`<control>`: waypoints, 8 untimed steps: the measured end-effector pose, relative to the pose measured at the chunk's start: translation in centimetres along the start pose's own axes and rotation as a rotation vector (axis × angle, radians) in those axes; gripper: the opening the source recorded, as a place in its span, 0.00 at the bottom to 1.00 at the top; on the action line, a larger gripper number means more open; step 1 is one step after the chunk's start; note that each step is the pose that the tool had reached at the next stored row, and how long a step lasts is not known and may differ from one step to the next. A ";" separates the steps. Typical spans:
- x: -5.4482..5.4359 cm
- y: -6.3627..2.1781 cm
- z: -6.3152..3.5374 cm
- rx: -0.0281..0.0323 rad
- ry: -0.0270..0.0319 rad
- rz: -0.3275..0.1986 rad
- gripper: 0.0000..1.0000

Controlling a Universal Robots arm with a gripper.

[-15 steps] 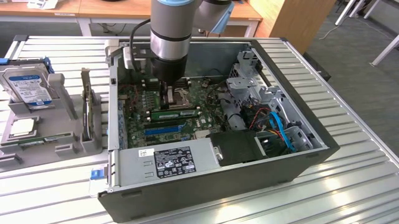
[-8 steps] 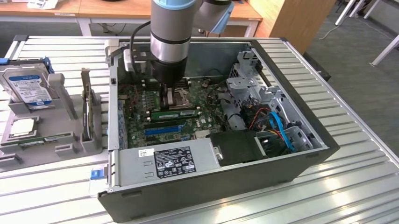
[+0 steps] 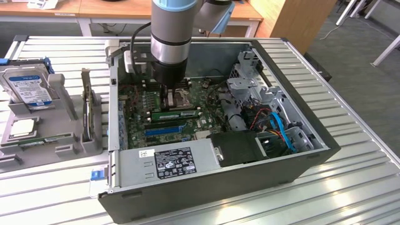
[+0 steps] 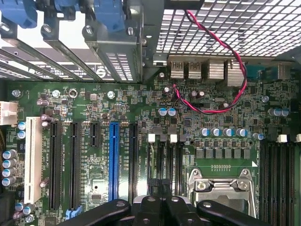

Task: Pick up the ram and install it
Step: 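Press down the ram until it locks into place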

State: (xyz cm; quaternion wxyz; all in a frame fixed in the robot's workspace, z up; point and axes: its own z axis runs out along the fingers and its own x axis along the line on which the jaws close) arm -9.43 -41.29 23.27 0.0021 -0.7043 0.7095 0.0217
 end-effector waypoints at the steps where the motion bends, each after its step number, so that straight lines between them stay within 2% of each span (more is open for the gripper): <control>1: 0.0 0.00 0.00 0.0000 0.0000 0.000 0.10; 8: 0.0 0.00 0.13 0.0000 0.0000 0.000 0.10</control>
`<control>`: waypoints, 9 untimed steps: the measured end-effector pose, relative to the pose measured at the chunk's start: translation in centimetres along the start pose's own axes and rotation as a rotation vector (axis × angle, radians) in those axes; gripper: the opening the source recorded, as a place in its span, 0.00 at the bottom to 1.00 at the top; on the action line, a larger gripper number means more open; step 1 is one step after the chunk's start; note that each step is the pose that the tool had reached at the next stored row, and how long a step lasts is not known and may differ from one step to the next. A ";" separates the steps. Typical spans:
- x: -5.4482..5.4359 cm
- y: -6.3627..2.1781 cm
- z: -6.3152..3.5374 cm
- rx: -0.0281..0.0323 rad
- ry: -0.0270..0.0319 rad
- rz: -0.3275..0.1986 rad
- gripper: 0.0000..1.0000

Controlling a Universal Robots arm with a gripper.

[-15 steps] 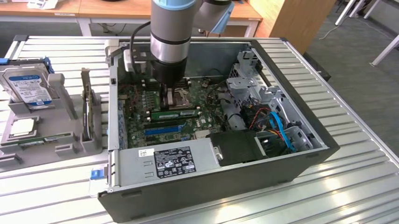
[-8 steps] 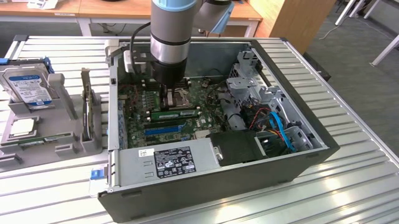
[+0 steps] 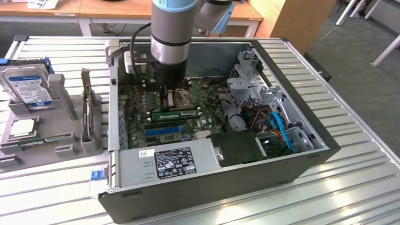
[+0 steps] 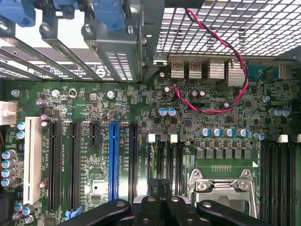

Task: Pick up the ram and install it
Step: 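Press down the ram until it locks into place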

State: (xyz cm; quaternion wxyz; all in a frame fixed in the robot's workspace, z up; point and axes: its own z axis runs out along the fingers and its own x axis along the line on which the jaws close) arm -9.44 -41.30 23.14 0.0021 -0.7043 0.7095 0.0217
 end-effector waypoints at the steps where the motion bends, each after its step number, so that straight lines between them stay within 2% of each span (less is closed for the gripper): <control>1: 0.0 0.00 0.01 0.0001 -0.0002 0.000 0.10; 9: 0.1 0.00 0.05 0.0002 -0.0003 0.000 0.10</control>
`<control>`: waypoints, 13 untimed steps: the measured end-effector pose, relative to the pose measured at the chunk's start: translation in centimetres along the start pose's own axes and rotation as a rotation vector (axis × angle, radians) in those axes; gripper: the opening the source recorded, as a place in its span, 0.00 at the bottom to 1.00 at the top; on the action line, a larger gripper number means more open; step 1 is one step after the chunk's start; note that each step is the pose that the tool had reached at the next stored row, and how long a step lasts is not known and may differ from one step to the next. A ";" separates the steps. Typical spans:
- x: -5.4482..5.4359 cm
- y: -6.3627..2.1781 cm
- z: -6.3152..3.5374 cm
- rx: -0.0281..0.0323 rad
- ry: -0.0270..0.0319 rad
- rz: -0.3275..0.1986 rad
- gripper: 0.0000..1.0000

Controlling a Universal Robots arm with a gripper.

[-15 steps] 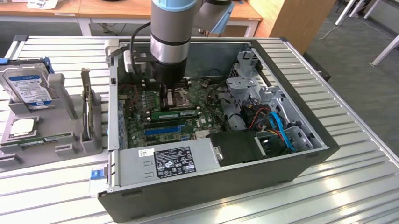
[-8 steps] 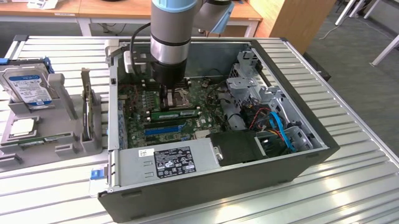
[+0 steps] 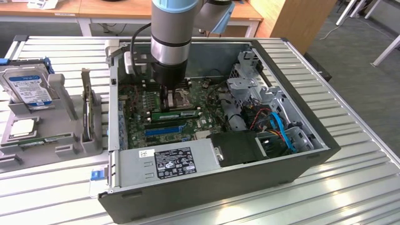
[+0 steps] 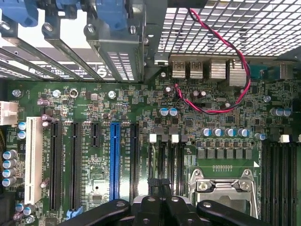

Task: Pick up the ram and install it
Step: 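Press down the ram until it locks into place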

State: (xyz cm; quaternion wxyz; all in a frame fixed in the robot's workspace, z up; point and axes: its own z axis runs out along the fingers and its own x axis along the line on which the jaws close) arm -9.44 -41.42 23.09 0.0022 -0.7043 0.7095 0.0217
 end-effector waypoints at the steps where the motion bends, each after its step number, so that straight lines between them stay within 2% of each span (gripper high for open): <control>1: 0.0 0.00 0.06 0.0000 0.0000 0.000 0.10; 13: 0.0 -0.01 0.35 -0.0001 0.0003 0.000 0.10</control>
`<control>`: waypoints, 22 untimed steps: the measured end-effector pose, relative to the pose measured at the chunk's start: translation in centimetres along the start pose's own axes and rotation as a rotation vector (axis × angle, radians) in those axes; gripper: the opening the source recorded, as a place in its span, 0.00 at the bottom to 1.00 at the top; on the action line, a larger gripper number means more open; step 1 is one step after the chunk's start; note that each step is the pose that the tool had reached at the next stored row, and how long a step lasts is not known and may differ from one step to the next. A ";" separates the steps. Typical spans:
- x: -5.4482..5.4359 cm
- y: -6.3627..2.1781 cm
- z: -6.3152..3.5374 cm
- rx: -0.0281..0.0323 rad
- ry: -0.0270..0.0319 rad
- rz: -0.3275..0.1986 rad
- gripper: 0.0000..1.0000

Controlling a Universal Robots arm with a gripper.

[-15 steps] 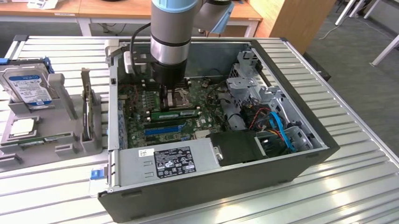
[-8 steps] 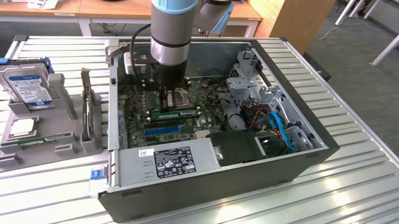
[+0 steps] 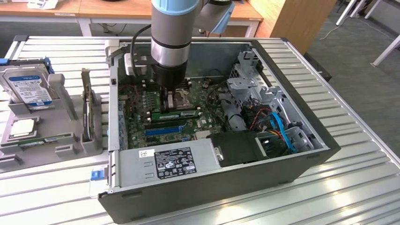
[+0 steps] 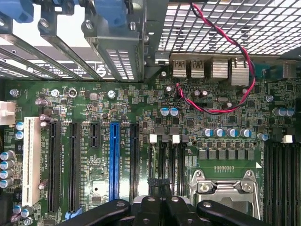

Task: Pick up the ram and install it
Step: 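Press down the ram until it locks into place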

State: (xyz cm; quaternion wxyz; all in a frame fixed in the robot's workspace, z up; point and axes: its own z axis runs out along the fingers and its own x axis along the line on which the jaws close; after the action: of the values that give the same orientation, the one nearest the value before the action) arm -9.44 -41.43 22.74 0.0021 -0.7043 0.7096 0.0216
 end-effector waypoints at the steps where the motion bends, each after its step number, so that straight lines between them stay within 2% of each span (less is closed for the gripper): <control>1: 0.0 0.00 0.00 0.0000 0.0000 0.000 0.10; 22: 0.1 -0.02 0.42 0.0010 -0.0006 0.000 0.10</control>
State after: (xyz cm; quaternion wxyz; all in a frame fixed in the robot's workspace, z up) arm -9.43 -41.48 22.32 0.0026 -0.7043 0.7095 0.0215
